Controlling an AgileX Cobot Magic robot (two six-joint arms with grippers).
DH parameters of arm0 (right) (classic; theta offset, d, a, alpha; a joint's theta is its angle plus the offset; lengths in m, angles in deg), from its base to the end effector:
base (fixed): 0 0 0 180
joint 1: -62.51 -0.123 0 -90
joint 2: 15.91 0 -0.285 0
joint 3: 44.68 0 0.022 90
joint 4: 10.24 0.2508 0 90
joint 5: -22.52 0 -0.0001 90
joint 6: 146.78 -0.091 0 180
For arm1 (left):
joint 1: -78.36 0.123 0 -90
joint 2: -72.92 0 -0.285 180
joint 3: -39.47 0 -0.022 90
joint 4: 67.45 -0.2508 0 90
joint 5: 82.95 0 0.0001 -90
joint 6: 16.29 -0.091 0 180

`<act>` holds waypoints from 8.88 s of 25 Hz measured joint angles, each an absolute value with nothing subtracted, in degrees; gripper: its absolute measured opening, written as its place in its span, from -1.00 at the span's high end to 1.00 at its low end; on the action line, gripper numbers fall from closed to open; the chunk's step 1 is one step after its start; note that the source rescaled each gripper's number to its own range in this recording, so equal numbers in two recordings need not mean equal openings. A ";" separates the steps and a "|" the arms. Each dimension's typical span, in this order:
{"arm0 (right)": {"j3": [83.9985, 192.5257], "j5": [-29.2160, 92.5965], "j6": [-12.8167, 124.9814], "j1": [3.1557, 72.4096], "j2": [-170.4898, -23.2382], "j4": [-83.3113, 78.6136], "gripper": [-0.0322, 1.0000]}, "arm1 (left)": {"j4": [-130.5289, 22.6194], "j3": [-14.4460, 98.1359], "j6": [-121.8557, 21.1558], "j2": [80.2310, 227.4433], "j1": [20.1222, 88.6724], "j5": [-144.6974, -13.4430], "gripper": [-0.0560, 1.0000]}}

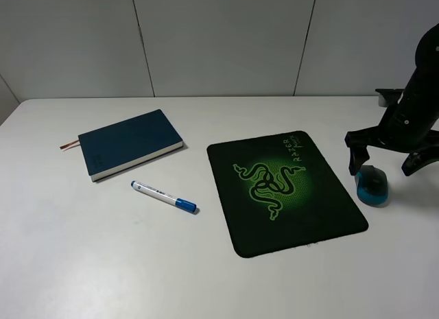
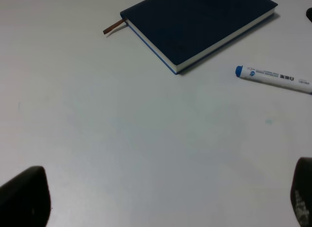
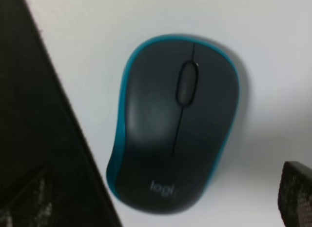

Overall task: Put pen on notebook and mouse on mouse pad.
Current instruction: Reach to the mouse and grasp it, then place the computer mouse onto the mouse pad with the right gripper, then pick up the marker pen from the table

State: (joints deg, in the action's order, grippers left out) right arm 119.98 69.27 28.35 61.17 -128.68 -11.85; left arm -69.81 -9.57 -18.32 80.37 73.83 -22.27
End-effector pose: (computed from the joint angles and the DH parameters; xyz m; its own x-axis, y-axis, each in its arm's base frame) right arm 0.3292 0.0058 0.1577 -0.9950 0.0424 -0.0909 0.0439 0.9989 -0.0144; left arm -0.0045 0.0036 0.2752 -0.4516 0.0915 -0.8875 0.0723 0.9952 0.0658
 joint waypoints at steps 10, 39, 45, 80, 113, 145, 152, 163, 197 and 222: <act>119.98 66.26 28.35 61.17 -133.83 -12.13 -1.00 | -69.81 -9.57 -18.32 80.37 73.83 -22.27 -0.96; 119.98 64.60 25.72 61.22 -135.39 -14.92 0.92 | -69.81 -9.57 -18.32 80.37 73.83 -22.27 -0.96; 119.98 64.60 25.72 61.22 -135.39 -14.92 0.92 | -69.81 -9.57 -18.32 80.37 73.83 -22.27 -0.96; 121.24 78.03 24.85 54.86 -123.52 -7.99 0.92 | -69.81 -9.57 -18.32 80.37 73.83 -22.27 -0.96; 126.84 71.95 19.73 33.20 -135.16 -9.53 0.92 | -69.81 -9.57 -18.32 80.37 73.83 -22.27 -0.96; 127.29 69.67 20.06 33.04 -136.66 -8.87 -1.00 | -69.81 -9.57 -18.32 80.37 73.83 -22.27 -0.96; 133.00 77.69 23.26 33.04 -134.40 -8.64 -1.00 | -69.81 -9.57 -18.32 80.37 73.83 -22.27 -0.96; 136.45 89.03 24.06 33.04 -124.17 -6.58 -1.00 | -69.81 -9.57 -18.32 80.37 73.83 -22.27 -0.96; 107.40 92.26 28.37 33.04 -63.52 -4.05 -1.00 | -69.81 -9.57 -18.32 80.37 73.83 -22.27 -0.96; 86.61 81.43 28.61 59.97 -30.38 -8.22 -1.00 | -69.81 -9.57 -18.32 80.37 73.83 -22.27 -0.96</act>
